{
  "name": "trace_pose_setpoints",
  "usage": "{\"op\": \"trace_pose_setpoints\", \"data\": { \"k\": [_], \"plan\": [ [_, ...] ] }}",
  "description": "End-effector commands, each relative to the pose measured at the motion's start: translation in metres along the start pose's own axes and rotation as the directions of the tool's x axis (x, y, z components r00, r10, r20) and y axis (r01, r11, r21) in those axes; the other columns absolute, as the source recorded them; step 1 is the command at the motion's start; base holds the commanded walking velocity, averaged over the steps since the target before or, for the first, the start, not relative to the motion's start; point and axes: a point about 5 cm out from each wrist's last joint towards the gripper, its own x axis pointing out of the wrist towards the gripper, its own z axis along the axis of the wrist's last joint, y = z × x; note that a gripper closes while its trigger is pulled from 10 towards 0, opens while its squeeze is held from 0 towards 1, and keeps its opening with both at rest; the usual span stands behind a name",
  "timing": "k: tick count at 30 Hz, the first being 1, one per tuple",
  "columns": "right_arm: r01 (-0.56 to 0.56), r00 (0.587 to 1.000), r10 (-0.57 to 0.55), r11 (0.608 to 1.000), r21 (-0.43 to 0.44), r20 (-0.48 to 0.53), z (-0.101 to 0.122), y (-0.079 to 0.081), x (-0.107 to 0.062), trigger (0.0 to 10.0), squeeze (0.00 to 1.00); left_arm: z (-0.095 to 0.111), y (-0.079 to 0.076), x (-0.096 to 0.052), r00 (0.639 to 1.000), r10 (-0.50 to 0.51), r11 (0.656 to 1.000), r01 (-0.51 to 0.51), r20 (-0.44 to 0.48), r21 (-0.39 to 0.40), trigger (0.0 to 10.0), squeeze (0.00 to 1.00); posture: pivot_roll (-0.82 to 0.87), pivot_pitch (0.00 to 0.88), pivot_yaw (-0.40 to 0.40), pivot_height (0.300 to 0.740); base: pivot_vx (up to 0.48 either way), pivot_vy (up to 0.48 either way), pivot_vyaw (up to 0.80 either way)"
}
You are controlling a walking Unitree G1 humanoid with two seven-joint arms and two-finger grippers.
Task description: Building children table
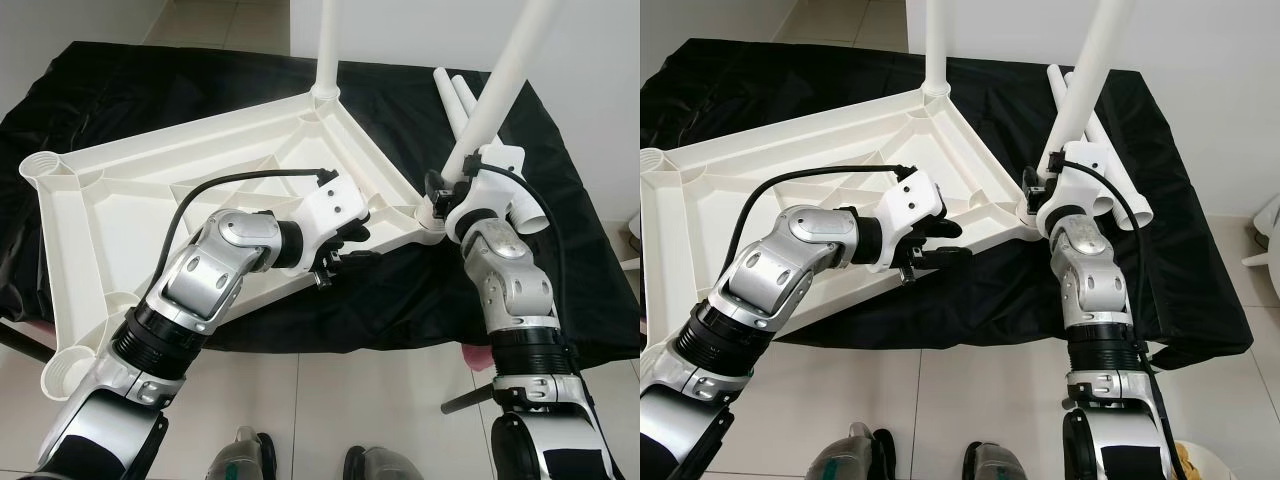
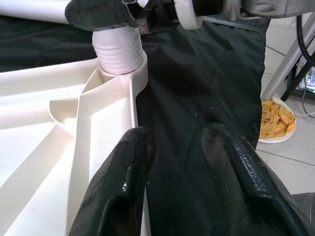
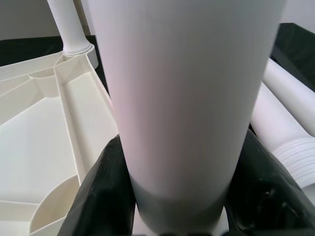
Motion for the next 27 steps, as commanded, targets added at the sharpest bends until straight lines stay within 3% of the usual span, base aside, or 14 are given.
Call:
{"op": "trace_pose_setpoints", "data": {
  "k": [1, 12, 19, 22, 23, 25, 27],
  "plan": [
    [0.045, 0.979, -0.047, 0.999, -0.017, -0.199, -0.047, -0.001, -0.009, 10.0, 0.0, -0.001, -0.001, -0.002, 1.0, 0.02, 1.0, -0.02, -0.004, -0.004, 10.0, 0.0, 0.02, 0.123, -0.003, 0.74, 0.0, 0.0, 0.0],
    [0.256, 0.951, -0.256, 0.966, -0.024, -0.173, -0.048, -0.004, -0.017, 10.0, 0.0, -0.001, -0.001, -0.003, 1.0, 0.02, 1.0, -0.02, -0.007, -0.006, 10.0, 0.0, 0.02, 0.135, 0.0, 0.74, 0.0, 0.0, 0.0],
    [0.329, 0.929, -0.324, 0.944, -0.002, -0.18, -0.047, -0.006, -0.017, 10.0, 0.0, -0.001, -0.001, -0.003, 1.0, 0.019, 1.0, -0.019, -0.006, -0.006, 10.0, 0.0, 0.02, 0.136, 0.002, 0.74, 0.0, 0.0, 0.0],
    [0.395, 0.903, -0.387, 0.919, 0.007, -0.187, -0.046, -0.01, -0.017, 10.0, 0.0, -0.001, -0.001, -0.003, 1.0, 0.018, 1.0, -0.018, -0.007, -0.005, 10.0, 0.0, 0.02, 0.138, 0.002, 0.74, 0.0, 0.0, 0.0],
    [0.476, 0.868, -0.462, 0.879, 0.037, -0.18, -0.044, -0.014, -0.018, 10.0, 0.0, -0.001, -0.001, -0.003, 1.0, 0.018, 1.0, -0.018, -0.008, -0.004, 10.0, 0.0, 0.02, 0.14, 0.001, 0.74, 0.0, 0.0, 0.0],
    [0.497, 0.857, -0.482, 0.867, 0.043, -0.18, -0.043, -0.015, -0.018, 10.0, 0.0, -0.001, -0.001, -0.003, 1.0, 0.018, 1.0, -0.018, -0.008, -0.004, 10.0, 0.0, 0.02, 0.14, 0.001, 0.74, 0.0, 0.0, 0.0],
    [0.57, 0.809, -0.555, 0.821, 0.028, -0.195, -0.046, -0.018, -0.021, 10.0, 0.0, -0.001, -0.001, -0.003, 1.0, 0.019, 1.0, -0.019, -0.009, -0.005, 10.0, 0.0, 0.02, 0.141, 0.001, 0.74, 0.0, 0.0, 0.0]
  ]
}}
